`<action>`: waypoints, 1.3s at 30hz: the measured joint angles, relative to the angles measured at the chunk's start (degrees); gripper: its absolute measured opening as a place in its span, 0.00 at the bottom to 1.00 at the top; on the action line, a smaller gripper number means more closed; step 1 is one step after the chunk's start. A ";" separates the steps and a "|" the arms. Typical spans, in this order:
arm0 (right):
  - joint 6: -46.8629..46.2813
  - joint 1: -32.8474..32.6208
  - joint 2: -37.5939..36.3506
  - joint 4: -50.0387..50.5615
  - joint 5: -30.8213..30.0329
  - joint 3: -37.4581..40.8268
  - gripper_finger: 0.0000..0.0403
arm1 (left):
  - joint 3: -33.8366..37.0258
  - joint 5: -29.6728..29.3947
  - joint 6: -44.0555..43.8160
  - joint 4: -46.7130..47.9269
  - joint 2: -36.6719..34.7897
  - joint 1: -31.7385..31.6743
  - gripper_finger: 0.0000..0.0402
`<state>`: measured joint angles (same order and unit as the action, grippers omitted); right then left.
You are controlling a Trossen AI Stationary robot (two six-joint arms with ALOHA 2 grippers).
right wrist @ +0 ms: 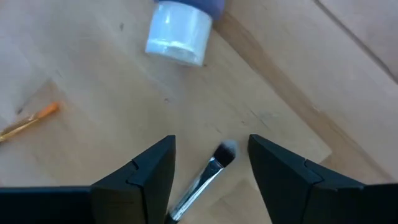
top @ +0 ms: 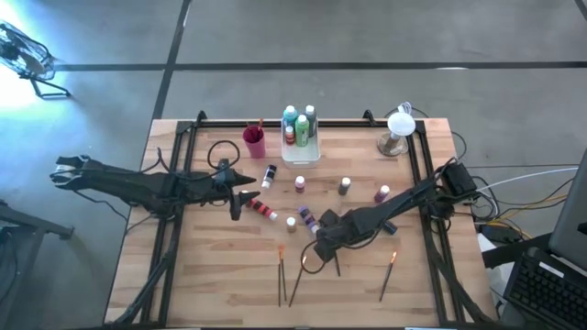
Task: Pick & Place Paint Supplies
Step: Put the silver paint brush into the pink cup
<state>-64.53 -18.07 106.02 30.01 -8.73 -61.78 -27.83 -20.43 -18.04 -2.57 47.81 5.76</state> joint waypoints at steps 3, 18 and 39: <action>-0.02 -0.21 0.28 0.03 0.87 -0.06 0.49 | 0.00 0.01 0.01 0.01 0.00 0.00 0.57; -0.24 -0.78 0.46 1.51 0.87 -0.09 0.38 | 0.00 0.02 -0.15 0.02 -0.02 0.00 0.57; 1.27 -0.80 -0.47 6.78 1.73 -0.15 0.02 | 0.00 0.02 -0.22 0.02 -0.04 0.02 0.57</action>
<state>-63.26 -18.87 105.55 36.79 -6.99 -61.93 -27.83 -20.40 -18.26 -2.55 47.77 5.78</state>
